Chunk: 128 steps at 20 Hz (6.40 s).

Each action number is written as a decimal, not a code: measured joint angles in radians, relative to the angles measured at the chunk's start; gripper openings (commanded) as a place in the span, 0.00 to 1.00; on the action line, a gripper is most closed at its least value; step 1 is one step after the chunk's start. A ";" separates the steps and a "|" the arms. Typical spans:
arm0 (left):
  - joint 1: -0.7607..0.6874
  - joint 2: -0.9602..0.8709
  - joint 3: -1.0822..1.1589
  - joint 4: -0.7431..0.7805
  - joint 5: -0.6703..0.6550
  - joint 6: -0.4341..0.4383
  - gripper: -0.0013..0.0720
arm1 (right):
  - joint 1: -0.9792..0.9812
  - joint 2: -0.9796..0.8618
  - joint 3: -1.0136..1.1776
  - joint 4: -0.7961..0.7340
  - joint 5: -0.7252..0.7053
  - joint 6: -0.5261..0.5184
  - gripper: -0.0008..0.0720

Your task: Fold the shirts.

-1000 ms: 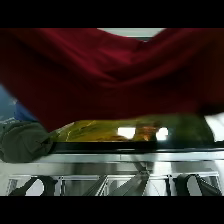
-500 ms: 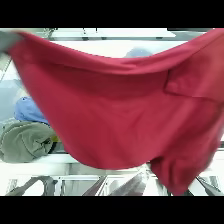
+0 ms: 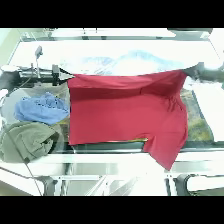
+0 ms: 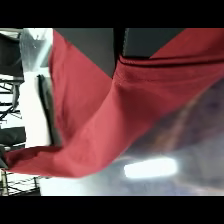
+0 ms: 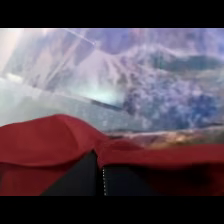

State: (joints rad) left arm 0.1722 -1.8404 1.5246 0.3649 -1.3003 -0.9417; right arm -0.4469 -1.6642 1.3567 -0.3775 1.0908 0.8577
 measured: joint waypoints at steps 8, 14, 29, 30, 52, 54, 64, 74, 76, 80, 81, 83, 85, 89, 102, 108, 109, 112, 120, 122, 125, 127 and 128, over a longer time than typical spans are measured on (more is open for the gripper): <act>0.012 -0.280 0.315 0.188 -0.038 -0.126 0.03 | -0.027 -0.274 0.184 0.025 0.003 -0.004 0.03; -0.016 -0.347 0.421 0.324 -0.063 -0.177 0.03 | -0.060 -0.301 0.210 -0.125 0.045 0.040 0.03; -0.077 -0.362 0.443 0.474 -0.027 -0.142 0.34 | -0.030 -0.349 0.214 -0.248 0.071 0.058 0.22; -0.077 -0.362 0.446 0.477 -0.032 -0.139 0.34 | -0.029 -0.348 0.215 -0.266 0.076 0.058 0.27; 0.063 0.298 -0.489 0.631 -0.109 -0.309 0.33 | -0.052 0.368 -0.267 -0.667 0.208 0.378 0.03; 0.046 0.323 -0.605 0.643 -0.049 -0.309 0.33 | -0.052 0.439 -0.354 -0.649 0.184 0.385 0.03; -0.132 0.351 -0.769 0.612 0.110 -0.307 0.31 | -0.079 0.556 -0.454 -0.624 0.214 0.396 0.03; -0.201 0.348 -0.647 0.675 0.170 -0.289 0.06 | -0.352 0.546 -0.540 -0.667 0.299 0.415 0.38; -0.203 0.348 -0.630 0.678 0.188 -0.288 0.06 | -0.380 0.539 -0.626 -0.683 0.299 0.414 0.39; -0.204 0.348 -0.618 0.679 0.187 -0.278 0.06 | -0.396 0.533 -0.811 -0.696 0.230 0.409 0.43; -0.204 0.349 -0.616 0.675 0.186 -0.273 0.06 | -0.394 0.533 -0.844 -0.695 0.207 0.407 0.44; -0.204 0.349 -0.614 0.671 0.182 -0.270 0.06 | -0.375 0.532 -0.892 -0.682 0.175 0.403 0.48; -0.204 0.349 -0.613 0.667 0.179 -0.266 0.06 | -0.346 0.531 -0.916 -0.645 0.161 0.386 0.48; -0.204 0.349 -0.613 0.663 0.175 -0.262 0.06 | -0.278 0.520 -0.936 -0.550 0.115 0.329 0.48; -0.189 0.349 -0.612 0.660 0.095 -0.262 0.06 | -0.233 0.511 -0.790 -0.469 0.251 0.280 0.03; -0.134 0.348 -0.495 0.653 0.034 -0.262 0.06 | -0.205 0.443 -0.642 -0.282 0.222 0.269 0.03; -0.130 0.344 -0.459 0.653 0.025 -0.262 0.06 | -0.193 0.415 -0.624 -0.242 0.206 0.253 0.03; -0.125 0.299 -0.332 0.652 -0.006 -0.264 0.06 | -0.150 0.300 -0.538 -0.122 0.164 0.210 0.03; -0.156 0.020 0.082 0.653 -0.087 -0.309 0.06 | -0.019 -0.058 -0.151 0.069 0.116 0.190 0.03; -0.158 -0.055 0.187 0.653 -0.103 -0.330 0.06 | -0.003 -0.131 -0.066 0.078 0.107 0.208 0.03; -0.153 -0.165 0.335 0.653 -0.127 -0.366 0.06 | 0.007 -0.214 0.020 0.088 0.084 0.231 0.03; -0.152 -0.229 0.412 0.653 -0.148 -0.387 0.06 | 0.010 -0.250 0.046 0.091 0.062 0.234 0.03; -0.151 -0.257 0.444 0.653 -0.159 -0.392 0.06 | 0.010 -0.264 0.053 0.091 0.053 0.234 0.03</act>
State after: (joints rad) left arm 0.0208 -2.0979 1.9682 1.0180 -1.4593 -1.3334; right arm -0.4366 -1.9285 1.4101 -0.2867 1.1442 1.0916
